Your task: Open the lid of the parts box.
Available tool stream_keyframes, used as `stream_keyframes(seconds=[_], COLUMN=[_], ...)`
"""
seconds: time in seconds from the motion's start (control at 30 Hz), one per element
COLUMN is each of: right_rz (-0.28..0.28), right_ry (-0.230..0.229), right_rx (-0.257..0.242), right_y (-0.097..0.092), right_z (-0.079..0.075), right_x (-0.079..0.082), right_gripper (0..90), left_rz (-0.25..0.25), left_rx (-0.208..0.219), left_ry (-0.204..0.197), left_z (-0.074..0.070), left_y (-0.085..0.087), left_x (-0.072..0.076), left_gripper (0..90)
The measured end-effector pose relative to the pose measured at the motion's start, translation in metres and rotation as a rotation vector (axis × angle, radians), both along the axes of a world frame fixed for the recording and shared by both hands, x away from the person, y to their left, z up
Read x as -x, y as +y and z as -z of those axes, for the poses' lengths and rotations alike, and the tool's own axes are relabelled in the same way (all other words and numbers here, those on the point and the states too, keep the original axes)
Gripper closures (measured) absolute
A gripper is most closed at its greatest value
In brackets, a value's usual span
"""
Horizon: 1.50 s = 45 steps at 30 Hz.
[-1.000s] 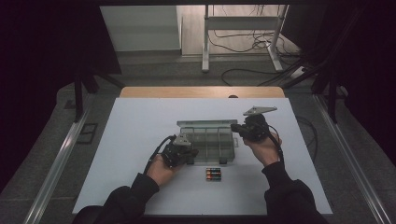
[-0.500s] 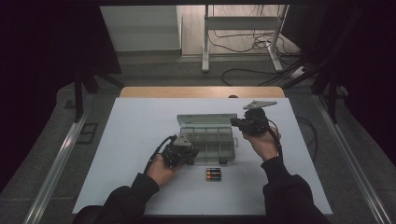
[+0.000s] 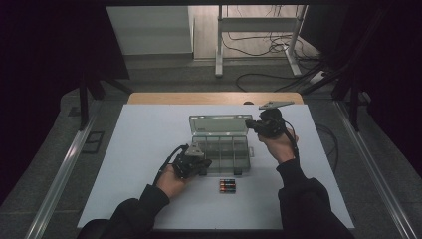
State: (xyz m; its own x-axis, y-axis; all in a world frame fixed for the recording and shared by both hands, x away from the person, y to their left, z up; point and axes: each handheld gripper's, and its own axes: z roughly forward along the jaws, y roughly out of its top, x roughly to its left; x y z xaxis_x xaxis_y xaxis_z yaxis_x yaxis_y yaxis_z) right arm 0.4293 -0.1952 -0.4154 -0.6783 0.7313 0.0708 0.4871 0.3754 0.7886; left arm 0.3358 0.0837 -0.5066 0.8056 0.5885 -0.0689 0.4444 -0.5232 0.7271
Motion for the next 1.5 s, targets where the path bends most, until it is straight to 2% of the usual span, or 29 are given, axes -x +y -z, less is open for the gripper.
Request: stream_keyframes(seconds=[0.47, 0.83, 1.5], right_rz=[0.026, 0.036, 0.059], right_ry=[0.006, 0.001, -0.005], right_rx=[-0.001, -0.008, 0.012], right_y=[0.000, 0.002, 0.006], right_z=[-0.002, -0.009, -0.012], right_x=[-0.016, -0.022, -0.037], right_gripper=[89.0, 89.0, 89.0], left_rz=[0.000, 0.003, 0.008], left_rx=[0.001, -0.003, -0.002], left_ry=[-0.004, -0.008, -0.012], left_z=[0.000, 0.000, 0.001], left_y=[-0.001, -0.001, -0.001], left_x=[0.000, 0.000, 0.000], left_gripper=[88.9, 88.9, 88.9])
